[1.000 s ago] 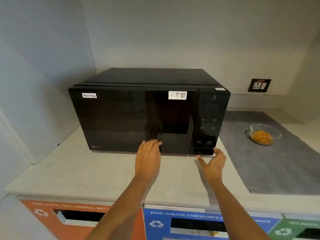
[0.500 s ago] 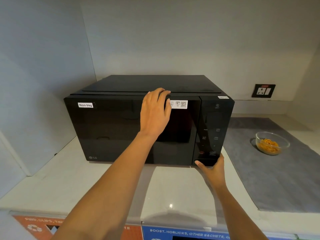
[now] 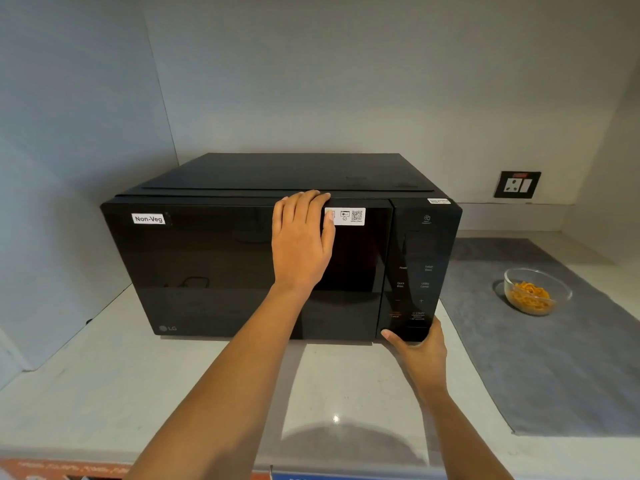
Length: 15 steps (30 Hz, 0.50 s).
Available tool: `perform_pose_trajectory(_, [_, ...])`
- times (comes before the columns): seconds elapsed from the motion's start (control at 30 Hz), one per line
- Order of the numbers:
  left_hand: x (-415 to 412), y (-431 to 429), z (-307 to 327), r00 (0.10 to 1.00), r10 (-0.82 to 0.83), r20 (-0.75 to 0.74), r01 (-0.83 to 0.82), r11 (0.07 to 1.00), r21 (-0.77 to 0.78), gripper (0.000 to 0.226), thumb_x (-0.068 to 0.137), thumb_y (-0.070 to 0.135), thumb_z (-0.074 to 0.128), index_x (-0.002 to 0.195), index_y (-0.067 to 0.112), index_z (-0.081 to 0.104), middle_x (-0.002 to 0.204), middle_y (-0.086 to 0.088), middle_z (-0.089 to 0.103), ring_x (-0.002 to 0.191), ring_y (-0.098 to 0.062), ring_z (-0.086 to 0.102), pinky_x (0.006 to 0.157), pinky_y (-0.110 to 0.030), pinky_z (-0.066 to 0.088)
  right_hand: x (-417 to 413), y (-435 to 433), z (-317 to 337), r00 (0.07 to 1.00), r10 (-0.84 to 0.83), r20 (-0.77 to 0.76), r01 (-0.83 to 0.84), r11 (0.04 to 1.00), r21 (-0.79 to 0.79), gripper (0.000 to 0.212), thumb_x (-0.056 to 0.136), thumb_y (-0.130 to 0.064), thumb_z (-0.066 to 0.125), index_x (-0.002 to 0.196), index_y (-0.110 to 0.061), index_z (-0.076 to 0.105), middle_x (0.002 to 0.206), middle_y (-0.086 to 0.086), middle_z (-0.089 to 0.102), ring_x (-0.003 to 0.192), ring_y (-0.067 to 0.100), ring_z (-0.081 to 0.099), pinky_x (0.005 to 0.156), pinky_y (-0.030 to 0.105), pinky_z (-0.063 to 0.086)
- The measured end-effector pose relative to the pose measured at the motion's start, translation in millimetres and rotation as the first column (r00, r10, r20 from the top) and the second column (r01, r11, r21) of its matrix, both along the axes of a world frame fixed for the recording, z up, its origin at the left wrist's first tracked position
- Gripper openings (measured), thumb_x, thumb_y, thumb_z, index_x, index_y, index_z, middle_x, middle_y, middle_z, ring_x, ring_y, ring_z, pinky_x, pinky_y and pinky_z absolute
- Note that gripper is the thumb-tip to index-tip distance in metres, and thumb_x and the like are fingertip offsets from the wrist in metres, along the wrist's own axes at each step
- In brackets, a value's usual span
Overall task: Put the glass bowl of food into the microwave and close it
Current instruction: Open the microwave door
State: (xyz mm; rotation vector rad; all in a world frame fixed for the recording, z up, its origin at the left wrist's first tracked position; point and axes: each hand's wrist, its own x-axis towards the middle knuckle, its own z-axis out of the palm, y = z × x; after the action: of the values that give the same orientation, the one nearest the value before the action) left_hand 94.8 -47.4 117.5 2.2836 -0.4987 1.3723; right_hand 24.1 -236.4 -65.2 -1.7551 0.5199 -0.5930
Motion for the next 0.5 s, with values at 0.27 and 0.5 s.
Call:
perform_pose_trajectory(0.27, [-8, 4, -7, 0.992, 0.008, 0.129, 0.0, 0.998, -0.057, 0.038, 0.095, 0.03, 0.038, 0.112, 0.013, 0.068, 0.113, -0.004, 0.071, 0.11, -0.021, 0.063, 0.106, -0.033, 0.032, 6, 10, 3, 0.994, -0.1, 0.035, 0.099, 0.995, 0.012, 0.072, 0.064, -0.032, 0.084, 0.121, -0.028, 0.039, 0.115, -0.002, 0.056, 0.107, 0.023, 0.057, 0.093, 0.04, 0.049])
perform_pose_trajectory(0.5, [-28, 9, 1, 0.999, -0.045, 0.012, 0.045, 0.998, -0.043, 0.038, 0.096, 0.032, 0.038, 0.114, 0.015, 0.066, 0.114, -0.002, 0.07, 0.113, -0.02, 0.061, 0.107, -0.035, 0.036, 1, 10, 1, 0.999, 0.025, 0.023, -0.026, 0.997, 0.075, 0.08, 0.072, -0.031, 0.078, 0.136, -0.027, 0.029, 0.139, 0.001, 0.045, 0.127, 0.028, 0.046, 0.103, 0.045, 0.042])
